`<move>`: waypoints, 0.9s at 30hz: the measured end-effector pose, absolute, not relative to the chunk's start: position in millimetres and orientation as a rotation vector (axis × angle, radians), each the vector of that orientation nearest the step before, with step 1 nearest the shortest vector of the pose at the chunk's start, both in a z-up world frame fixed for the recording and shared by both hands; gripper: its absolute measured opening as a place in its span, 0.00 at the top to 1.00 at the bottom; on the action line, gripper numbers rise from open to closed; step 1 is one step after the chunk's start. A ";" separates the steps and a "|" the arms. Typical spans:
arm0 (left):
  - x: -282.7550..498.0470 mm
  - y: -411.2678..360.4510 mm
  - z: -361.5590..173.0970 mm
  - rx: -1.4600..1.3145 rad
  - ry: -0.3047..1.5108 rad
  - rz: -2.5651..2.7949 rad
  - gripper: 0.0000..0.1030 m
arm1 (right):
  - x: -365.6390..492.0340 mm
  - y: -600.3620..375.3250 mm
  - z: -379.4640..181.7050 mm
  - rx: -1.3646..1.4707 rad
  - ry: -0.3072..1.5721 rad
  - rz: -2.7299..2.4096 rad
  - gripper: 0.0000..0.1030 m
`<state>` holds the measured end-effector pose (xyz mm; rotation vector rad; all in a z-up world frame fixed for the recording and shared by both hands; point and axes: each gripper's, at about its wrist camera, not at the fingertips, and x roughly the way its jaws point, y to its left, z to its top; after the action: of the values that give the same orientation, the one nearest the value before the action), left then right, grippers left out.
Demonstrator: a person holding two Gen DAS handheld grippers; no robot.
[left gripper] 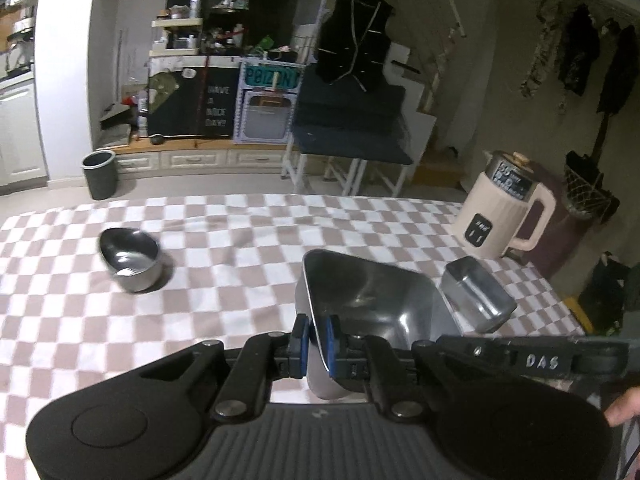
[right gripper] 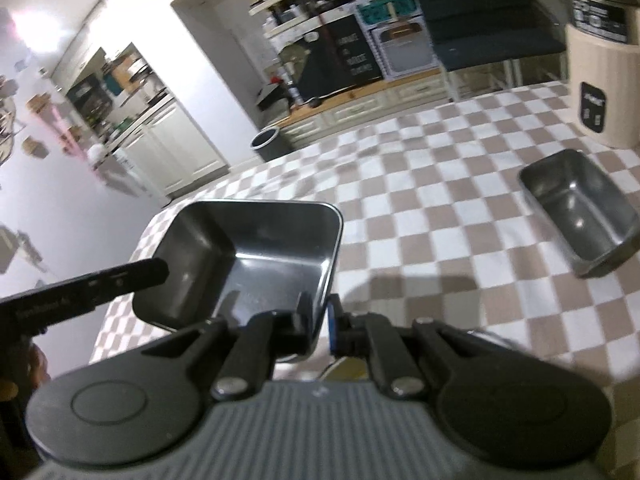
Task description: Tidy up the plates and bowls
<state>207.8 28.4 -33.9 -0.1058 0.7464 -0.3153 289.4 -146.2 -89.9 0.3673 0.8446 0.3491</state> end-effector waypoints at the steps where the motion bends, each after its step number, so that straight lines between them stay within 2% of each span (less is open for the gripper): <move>1: 203.1 35.2 -35.3 -0.112 0.749 -0.308 0.91 | 287.6 -140.5 -88.8 0.358 0.839 0.361 0.90; 15: 175.0 94.3 -77.3 -0.141 0.837 -0.174 0.90 | 283.5 -62.2 -124.9 0.189 0.989 0.471 0.87; 27: 171.8 111.4 -114.1 -0.135 0.989 -0.209 0.85 | 287.3 -36.1 -143.4 0.080 1.090 0.504 0.87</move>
<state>171.8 111.4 -114.1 -0.1354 0.9887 -0.2089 287.3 -36.1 -143.4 0.0804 1.0900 0.5045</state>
